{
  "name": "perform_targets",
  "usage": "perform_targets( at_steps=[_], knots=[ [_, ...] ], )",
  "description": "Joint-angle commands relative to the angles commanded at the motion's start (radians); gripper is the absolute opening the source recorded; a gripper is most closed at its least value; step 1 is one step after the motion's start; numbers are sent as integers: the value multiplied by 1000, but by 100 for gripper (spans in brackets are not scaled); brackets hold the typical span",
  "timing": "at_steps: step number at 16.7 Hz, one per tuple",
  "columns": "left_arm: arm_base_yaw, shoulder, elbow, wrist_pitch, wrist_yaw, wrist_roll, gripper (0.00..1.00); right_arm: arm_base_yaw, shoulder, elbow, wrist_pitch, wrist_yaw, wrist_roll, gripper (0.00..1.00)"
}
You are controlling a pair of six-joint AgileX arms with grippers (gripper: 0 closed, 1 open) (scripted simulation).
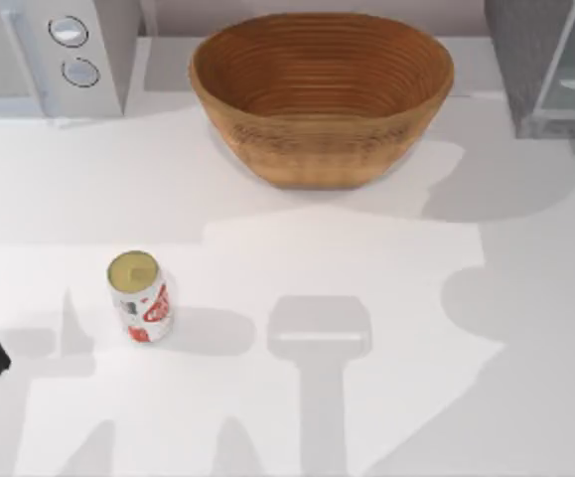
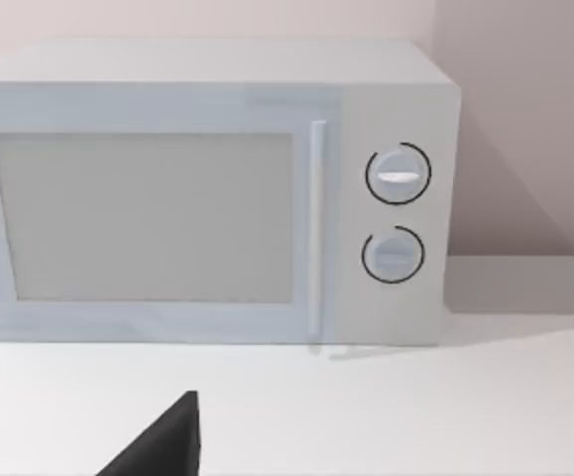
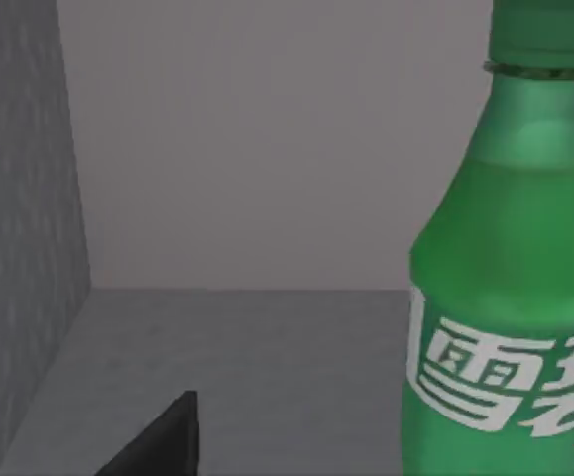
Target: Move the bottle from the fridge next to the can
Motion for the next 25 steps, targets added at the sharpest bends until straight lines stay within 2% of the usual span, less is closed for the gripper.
perform_targets(
  at_steps=[4, 9, 13, 21, 25],
  knots=[
    [0, 0, 0, 0, 0, 0, 100, -24, 176, 93, 100, -21, 0, 100],
    [0, 0, 0, 0, 0, 0, 100, -28, 201, 107, 114, -24, 0, 100],
    [0, 0, 0, 0, 0, 0, 100, -21, 219, 141, 97, -18, 0, 100],
    [0, 0, 0, 0, 0, 0, 100, 2, 350, 397, -27, 8, -1, 100],
    [0, 0, 0, 0, 0, 0, 100, 3, 355, 406, -32, 9, -1, 100]
  ],
)
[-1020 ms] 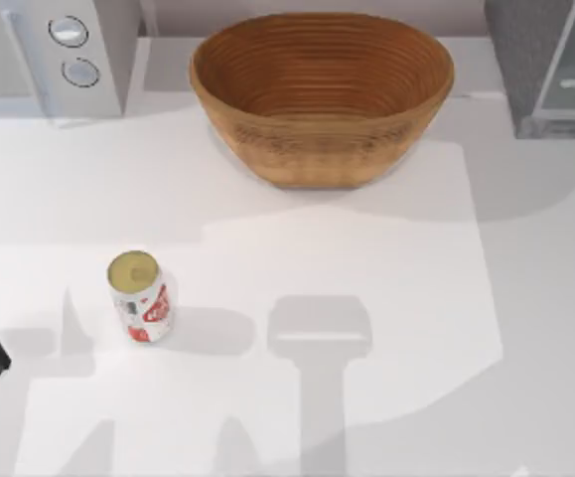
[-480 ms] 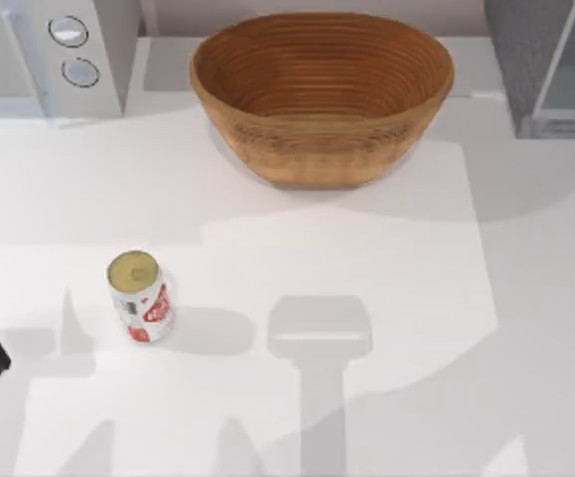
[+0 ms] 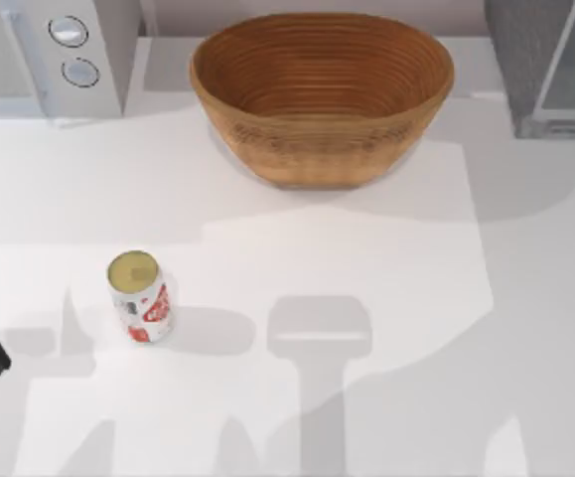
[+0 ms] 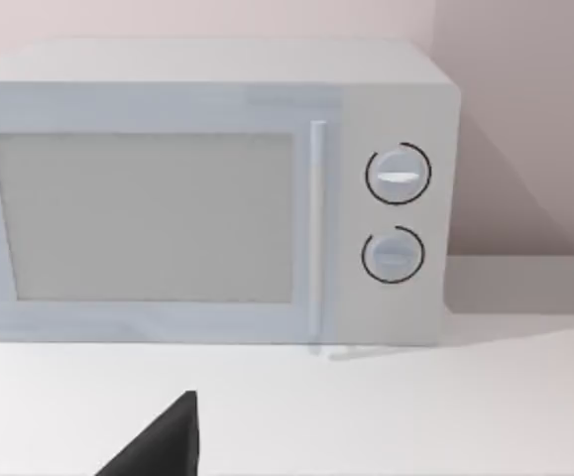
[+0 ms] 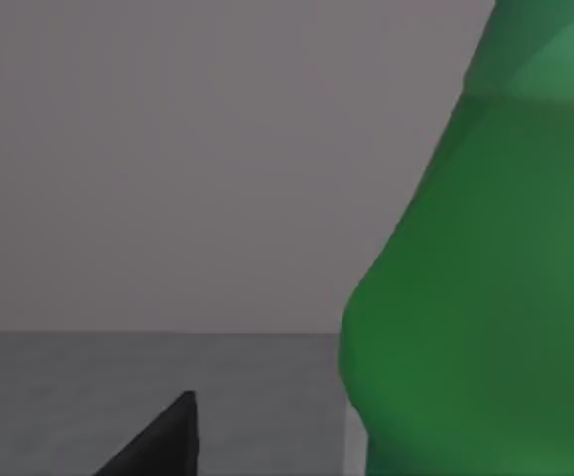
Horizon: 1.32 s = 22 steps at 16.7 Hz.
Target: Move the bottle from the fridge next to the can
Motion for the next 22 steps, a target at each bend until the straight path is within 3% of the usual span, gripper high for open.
perform_targets(
  at_steps=[13, 22],
  knots=[
    [0, 0, 0, 0, 0, 0, 100, 0, 0, 0, 0, 0, 0, 2],
    [0, 0, 0, 0, 0, 0, 100, -3, -1, -1, 0, 0, 1, 0]
  ],
)
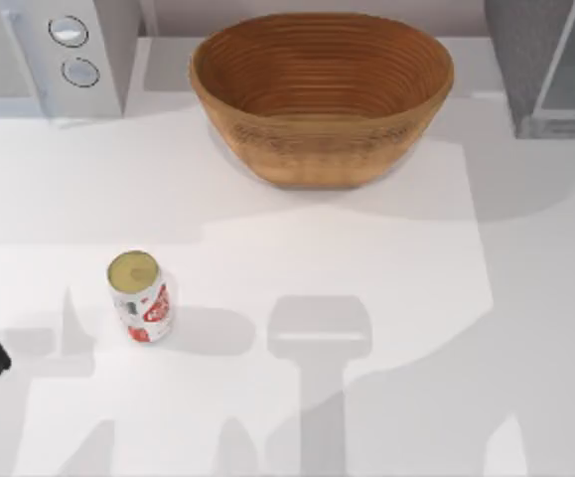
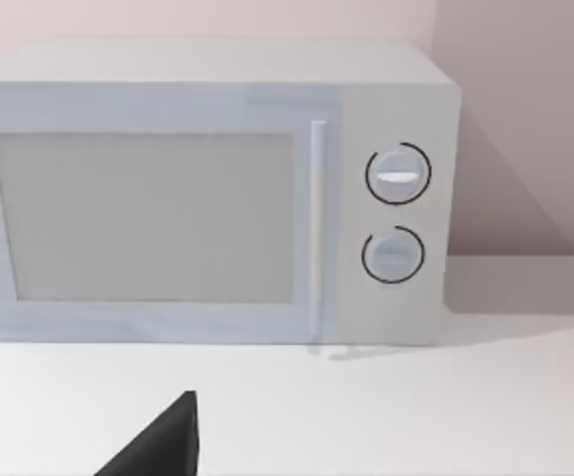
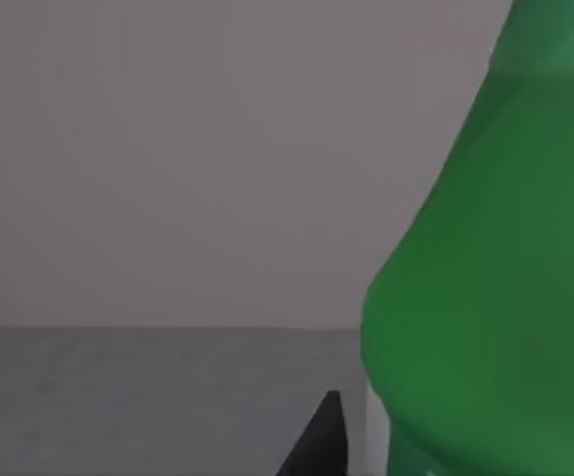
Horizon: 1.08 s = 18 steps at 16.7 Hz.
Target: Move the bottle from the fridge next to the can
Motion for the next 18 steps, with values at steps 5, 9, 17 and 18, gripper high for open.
perform_targets(
  at_steps=[5, 9, 17, 18],
  knots=[
    [0, 0, 0, 0, 0, 0, 100, 0, -69, 19, -89, -1, 1, 0],
    [0, 0, 0, 0, 0, 0, 100, 0, -117, 34, -151, -2, 1, 0],
    [0, 0, 0, 0, 0, 0, 100, -23, -196, -86, -99, -17, 2, 0],
    [0, 0, 0, 0, 0, 0, 100, -31, -229, -141, -80, -25, 2, 0]
  ],
)
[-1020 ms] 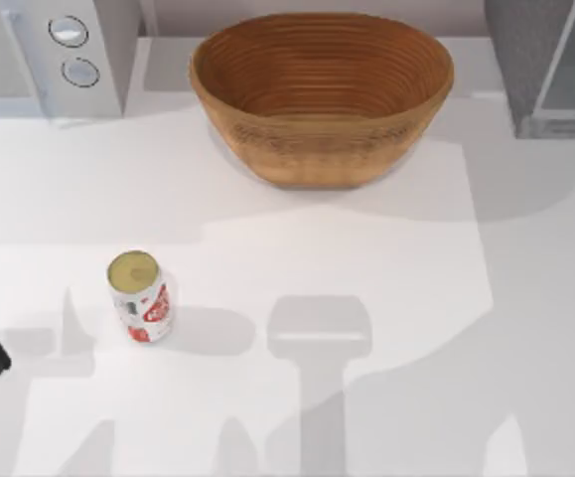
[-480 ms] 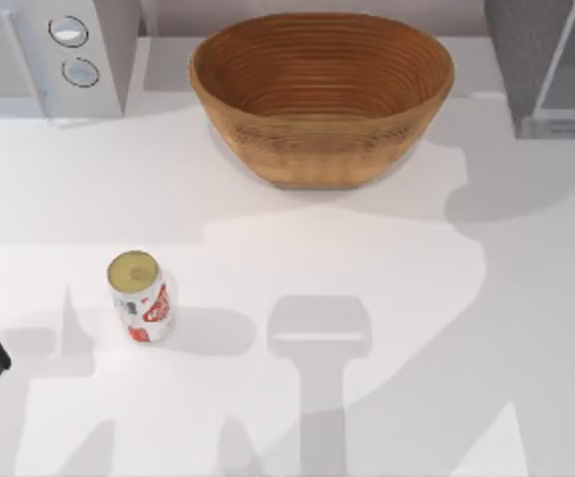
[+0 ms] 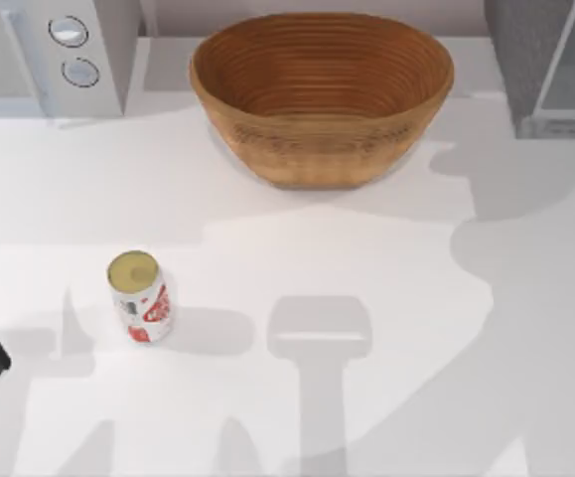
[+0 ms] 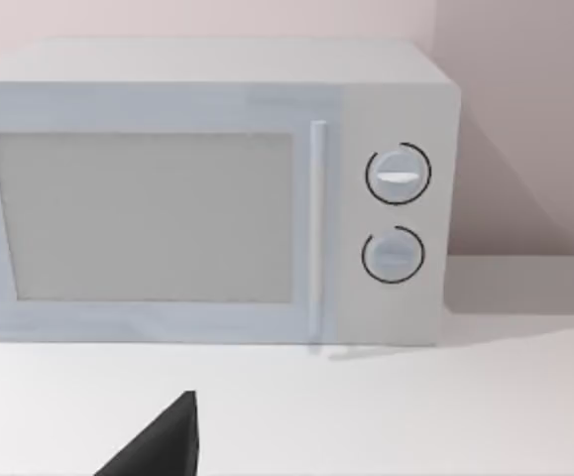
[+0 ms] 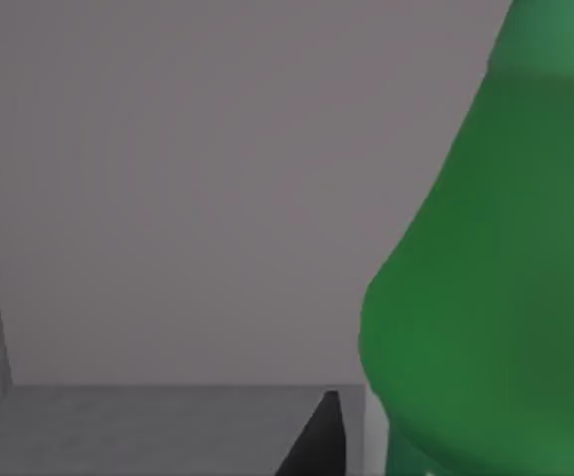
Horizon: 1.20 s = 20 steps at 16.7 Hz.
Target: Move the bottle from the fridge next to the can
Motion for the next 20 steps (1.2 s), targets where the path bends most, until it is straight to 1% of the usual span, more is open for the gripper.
perform_targets(
  at_steps=[4, 7, 9, 14, 15, 17, 18, 20],
  knots=[
    [0, 0, 0, 0, 0, 0, 100, -32, -149, -282, 89, -40, 1, 0],
    [0, 0, 0, 0, 0, 0, 100, -53, -246, -424, 149, -65, 2, 0],
    [0, 0, 0, 0, 0, 0, 100, -60, -281, -466, 171, -74, 3, 0],
    [0, 0, 0, 0, 0, 0, 100, -54, -279, -467, 172, -73, 4, 0],
    [0, 0, 0, 0, 0, 0, 100, -43, -274, -464, 177, -62, 5, 0],
    [0, 0, 0, 0, 0, 0, 100, 10, -249, -452, 198, -8, 8, 0],
    [0, 0, 0, 0, 0, 0, 100, 52, -230, -444, 212, 34, 10, 0],
    [0, 0, 0, 0, 0, 0, 100, 170, -185, -428, 244, 151, 15, 0]
  ],
)
